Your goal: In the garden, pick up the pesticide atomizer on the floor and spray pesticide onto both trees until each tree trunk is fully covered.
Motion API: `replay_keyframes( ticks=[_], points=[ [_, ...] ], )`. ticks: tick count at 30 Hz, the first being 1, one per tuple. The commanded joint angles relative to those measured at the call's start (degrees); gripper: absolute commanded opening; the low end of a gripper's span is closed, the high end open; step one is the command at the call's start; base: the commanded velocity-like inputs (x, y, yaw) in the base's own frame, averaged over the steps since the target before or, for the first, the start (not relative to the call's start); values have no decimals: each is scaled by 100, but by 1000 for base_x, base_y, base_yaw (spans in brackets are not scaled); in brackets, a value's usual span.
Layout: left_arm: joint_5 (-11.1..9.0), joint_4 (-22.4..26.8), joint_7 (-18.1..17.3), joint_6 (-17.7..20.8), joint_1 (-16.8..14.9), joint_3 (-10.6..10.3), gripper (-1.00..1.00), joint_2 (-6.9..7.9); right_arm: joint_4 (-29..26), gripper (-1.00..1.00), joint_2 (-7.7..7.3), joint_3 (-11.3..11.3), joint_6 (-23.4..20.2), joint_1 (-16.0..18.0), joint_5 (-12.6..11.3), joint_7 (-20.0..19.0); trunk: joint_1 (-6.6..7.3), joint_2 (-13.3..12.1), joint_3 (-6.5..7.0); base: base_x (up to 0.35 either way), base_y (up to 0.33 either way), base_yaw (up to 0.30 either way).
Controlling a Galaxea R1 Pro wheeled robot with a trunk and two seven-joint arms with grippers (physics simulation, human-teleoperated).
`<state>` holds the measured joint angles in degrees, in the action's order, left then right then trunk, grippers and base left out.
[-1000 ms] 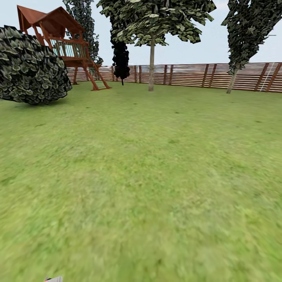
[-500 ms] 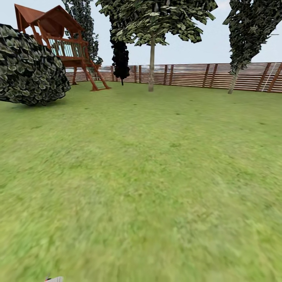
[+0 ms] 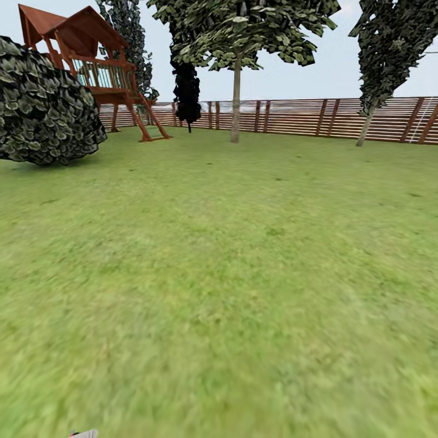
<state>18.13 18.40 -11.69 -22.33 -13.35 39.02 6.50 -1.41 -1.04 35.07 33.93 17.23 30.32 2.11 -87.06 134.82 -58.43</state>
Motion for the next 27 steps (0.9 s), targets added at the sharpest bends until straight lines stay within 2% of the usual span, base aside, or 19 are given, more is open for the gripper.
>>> replay_keyframes(
  ticks=[1, 27],
  points=[
    [-2, -1, 0, 0, 0, 0, -100, 0, 0, 100, 1, 0, 0, 0, 0, 0, 0, 0, 0, 341, 0, 0],
    [-2, -3, 0, 0, 1, 0, -100, 0, 0, 100, 0, 0, -1, 0, 0, 0, 0, 0, 0, 341, 0, 0]
  ],
)
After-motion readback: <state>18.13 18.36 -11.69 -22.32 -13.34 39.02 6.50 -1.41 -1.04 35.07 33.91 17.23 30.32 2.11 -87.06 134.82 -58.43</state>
